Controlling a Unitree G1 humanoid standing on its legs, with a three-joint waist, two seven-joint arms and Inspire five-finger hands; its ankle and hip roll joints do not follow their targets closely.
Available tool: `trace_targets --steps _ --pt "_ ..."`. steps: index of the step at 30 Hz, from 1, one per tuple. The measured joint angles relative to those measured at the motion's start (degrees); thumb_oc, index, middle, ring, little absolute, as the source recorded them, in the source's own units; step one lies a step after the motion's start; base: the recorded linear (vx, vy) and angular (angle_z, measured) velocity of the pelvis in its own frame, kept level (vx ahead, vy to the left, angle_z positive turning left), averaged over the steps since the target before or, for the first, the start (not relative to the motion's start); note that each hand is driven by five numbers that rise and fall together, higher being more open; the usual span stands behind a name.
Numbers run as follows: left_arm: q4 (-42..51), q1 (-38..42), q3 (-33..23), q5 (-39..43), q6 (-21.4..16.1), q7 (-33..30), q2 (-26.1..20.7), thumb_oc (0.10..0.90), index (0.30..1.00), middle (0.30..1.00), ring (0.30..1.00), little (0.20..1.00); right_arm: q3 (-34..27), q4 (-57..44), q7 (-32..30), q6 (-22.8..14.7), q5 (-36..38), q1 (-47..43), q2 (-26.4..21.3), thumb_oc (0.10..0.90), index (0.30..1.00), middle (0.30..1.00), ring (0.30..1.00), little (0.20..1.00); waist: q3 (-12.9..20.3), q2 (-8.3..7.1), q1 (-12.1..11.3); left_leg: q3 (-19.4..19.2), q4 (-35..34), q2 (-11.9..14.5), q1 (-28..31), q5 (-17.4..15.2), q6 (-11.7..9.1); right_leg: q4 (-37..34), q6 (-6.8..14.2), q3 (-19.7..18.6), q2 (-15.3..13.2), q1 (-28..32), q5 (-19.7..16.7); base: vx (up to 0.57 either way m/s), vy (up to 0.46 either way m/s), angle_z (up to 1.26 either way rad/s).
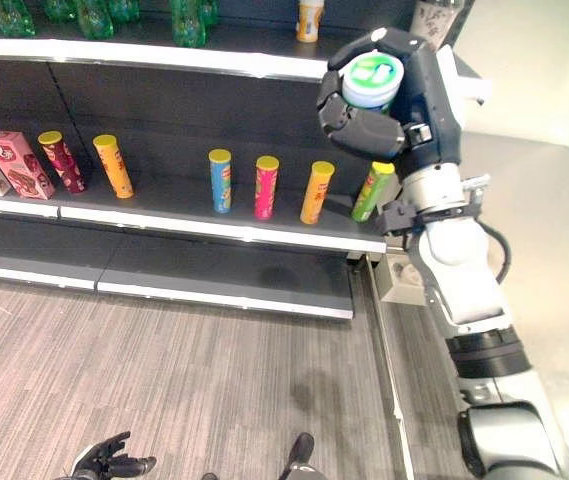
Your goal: Put the goods on the table back onto the shelves and tidy them up.
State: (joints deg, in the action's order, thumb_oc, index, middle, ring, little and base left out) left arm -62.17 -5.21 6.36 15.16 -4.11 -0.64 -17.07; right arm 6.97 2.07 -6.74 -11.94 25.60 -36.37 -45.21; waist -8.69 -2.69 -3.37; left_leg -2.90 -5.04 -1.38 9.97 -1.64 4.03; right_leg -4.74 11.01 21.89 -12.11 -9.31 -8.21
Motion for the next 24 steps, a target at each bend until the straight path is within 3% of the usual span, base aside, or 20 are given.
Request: trace_targets --steps 1,2,5,8,9,11,12,13,14,15,16,17,18,19,21,22,24 --pt "-0.2 -0.14 0.3 -0.75 0.59 0.14 0.06 0.8 0.9 0.9 0.9 0.9 0.0 0.46 0.01 -0.09 -0.01 -0.84 -0.09 0.4 0.3 0.3 0.3 0.3 -0.05 -0.65 0.07 0.36 0.02 -0.17 0.43 -0.35 -1.46 -0.99 -0.08 0.22 -0.41 0.14 -0.65 0.28 -0.096 0.56" --pt "-0.17 -0.79 0.27 -1.14 0.73 0.15 0.43 0.8 0.9 0.9 0.9 0.9 0.04 2.64 -0.38 -0.31 0.09 -1.01 -0.16 0.4 0.3 0.3 0.3 0.3 0.4 -1.72 0.1 2.45 -0.06 -0.03 2.33 -1.78 -3.28 -0.49 -1.73 -0.29 -1.14 2.81 -3.0 0.28 -0.098 0.64" --pt "0.69 -1.92 0.37 -1.68 0.64 0.22 2.2 0.8 0.9 0.9 0.9 0.9 0.83 4.9 -1.08 0.14 1.6 -2.1 -0.35 0.4 0.3 0.3 0.3 0.3 1.88 0.78 -0.67 3.06 -0.07 3.96 3.92 -3.71 -6.47 -0.56 -5.73 -0.02 3.1 4.6 -6.06 0.2 -0.127 0.28" --pt "2.64 -2.48 0.36 -1.61 0.71 0.07 2.79 0.8 0.9 0.9 0.9 0.9 3.58 5.63 -1.0 0.23 2.74 -6.19 -0.94 0.4 0.3 0.3 0.3 0.3 1.96 1.27 -1.13 2.42 1.42 8.21 3.31 -4.28 -8.91 -0.54 -8.61 1.46 6.99 4.58 -4.73 0.21 -0.205 -0.02" --pt "2.7 -1.94 0.33 -1.51 0.67 0.1 2.88 0.8 0.9 0.9 0.9 0.9 4.52 6.41 -0.92 0.15 2.79 -8.01 -1.08 0.4 0.3 0.3 0.3 0.3 2.01 0.75 -1.68 2.13 3.48 9.04 2.66 -4.51 -10.1 -0.53 -10.12 1.62 8.07 4.98 -4.1 0.12 -0.122 0.06" --pt "2.79 -1.06 -0.1 -0.35 0.68 0.02 3.09 0.8 0.9 0.9 0.9 0.9 4.99 7.64 -0.87 -0.02 3.58 -9.34 -0.24 0.4 0.3 0.3 0.3 0.3 1.78 -0.4 -2.25 1.9 8.06 9.77 1.73 -4.96 -11.75 -0.53 -11.21 2.21 8.72 6.93 -3.08 0.12 -0.159 0.15" --pt "3.71 -1.3 -0.07 0.11 0.65 0.06 3.21 0.8 0.9 0.9 0.9 0.9 5.07 7.57 -0.84 -0.07 3.84 -9.72 -0.21 0.4 0.3 0.3 0.3 0.3 1.97 -0.85 -2.61 1.57 9.84 9.91 0.61 -4.88 -11.85 -0.52 -12.47 2.46 8.8 7.49 -2.47 0.13 -0.223 0.26" --pt "4.29 -1.33 -0.52 1.24 0.66 -0.05 3.49 0.8 0.9 0.9 0.9 0.9 5.2 8.25 -1.12 -0.68 4.45 -10.74 0.56 0.4 0.3 0.3 0.3 0.3 1.75 -0.77 -3.28 2.07 14.26 10.44 -0.89 -5.34 -13.49 -0.51 -11.13 3.26 9.61 8.28 -0.45 0.03 -0.127 0.21" --pt "6.04 -1.39 -1.45 2.4 0.59 -0.11 3.19 0.8 0.9 0.9 0.9 0.9 5.39 8.72 -1.07 -0.48 5.11 -12.04 0.72 0.4 0.3 0.3 0.3 0.3 1.01 -2.05 -4.55 2.2 24.88 10.45 -6.16 -5.85 -14.4 -0.53 -12.12 3.34 9.45 8.66 0.25 0.17 -0.142 0.23" --pt "7.91 -1.01 -2.58 6.18 0.28 0.0 2.74 0.8 0.9 0.9 0.9 0.9 6.46 8.64 -0.9 -0.6 5.27 -16.06 0.62 0.4 0.3 0.3 0.3 0.3 -0.52 -2.25 -7.2 7.57 48.96 11.29 -18.62 -0.02 -19.02 -0.84 -14.42 4.45 10.51 10.62 1.97 0.11 -0.078 0.16" --pt "9.08 -1.3 -2.67 6.97 0.02 -0.15 2.59 0.8 0.9 0.9 0.9 0.9 6.55 8.5 -0.86 -0.89 5.27 -16.59 0.63 0.4 0.3 0.3 0.3 0.3 -0.54 -2.05 -7.75 7.7 50.81 11.81 -20.09 -0.32 -18.59 -0.98 -14.42 4.68 11.01 11.07 2.22 0.09 -0.035 0.37" --pt "10.09 -1.1 -2.26 7.23 -0.48 -0.08 1.4 0.8 0.9 0.9 0.9 0.9 6.91 8.47 -1.23 -1.89 5.36 -17.94 0.76 0.4 0.3 0.3 0.3 0.3 -1.3 -2.65 -7.79 6.5 48.82 12.63 -23.32 -2.57 -16.16 -1.03 -14.63 4.6 11.3 11.23 4.14 0.09 0.056 0.29" --pt "11.62 -0.98 -2.04 7.28 -0.56 -0.11 0.75 0.8 0.9 0.9 0.9 0.9 8.5 8.56 -1.01 -1.87 5.66 -20.86 -0.29 0.4 0.3 0.3 0.3 0.3 -2.05 -3.22 -8.17 3.8 42.86 13.24 -24.07 -3.1 -15.05 -0.99 -14.85 4.8 11.23 10.78 4.34 0.21 0.077 0.12" --pt "11.67 -0.64 -2.06 7.29 -0.58 -0.08 0.8 0.8 0.9 0.9 0.9 0.9 9.12 8.53 -0.81 -1.87 5.66 -22.52 -0.5 0.4 0.3 0.3 0.3 0.3 -2.42 -3.18 -8.68 3.44 38.16 13.51 -24.12 -2.87 -15.52 -0.99 -15.11 4.48 11.14 10.58 4.06 0.27 0.129 -0.1" --pt "10.68 -0.37 -2.06 7.36 -0.32 -0.24 0.66 0.8 0.9 0.9 0.9 0.9 9.33 8.44 -1.12 -2.07 5.92 -22.86 -0.05 0.4 0.3 0.3 0.3 0.3 -2.79 -3.22 -8.55 1.81 26.01 13.66 -22.85 -3.56 -14.3 -1.03 -14.73 3.72 11.2 11.11 4.58 0.21 0.139 -0.01" --pt "10.58 -0.37 -1.79 7.32 0.6 -0.25 0.92 0.8 0.9 0.9 0.9 0.9 9.62 8.61 -1.0 -1.81 6.12 -22.81 -0.17 0.4 0.3 0.3 0.3 0.3 -3.32 -2.36 -8.23 2.77 10.57 13.03 -19.71 0.39 -14.97 -1.04 -13.92 3.73 11.33 12.39 5.05 0.2 0.153 -0.01" --pt "10.33 -1.05 -1.87 7.46 0.67 -0.28 1.51 0.8 0.9 0.9 0.9 0.9 10.21 9.7 -1.01 -1.81 6.33 -22.71 0.87 0.4 0.3 0.3 0.3 0.3 -3.47 -1.15 -8.23 4.87 4.07 12.0 -18.51 3.19 -14.57 -1.06 -11.87 2.45 11.59 13.7 5.76 0.17 0.145 -0.33"
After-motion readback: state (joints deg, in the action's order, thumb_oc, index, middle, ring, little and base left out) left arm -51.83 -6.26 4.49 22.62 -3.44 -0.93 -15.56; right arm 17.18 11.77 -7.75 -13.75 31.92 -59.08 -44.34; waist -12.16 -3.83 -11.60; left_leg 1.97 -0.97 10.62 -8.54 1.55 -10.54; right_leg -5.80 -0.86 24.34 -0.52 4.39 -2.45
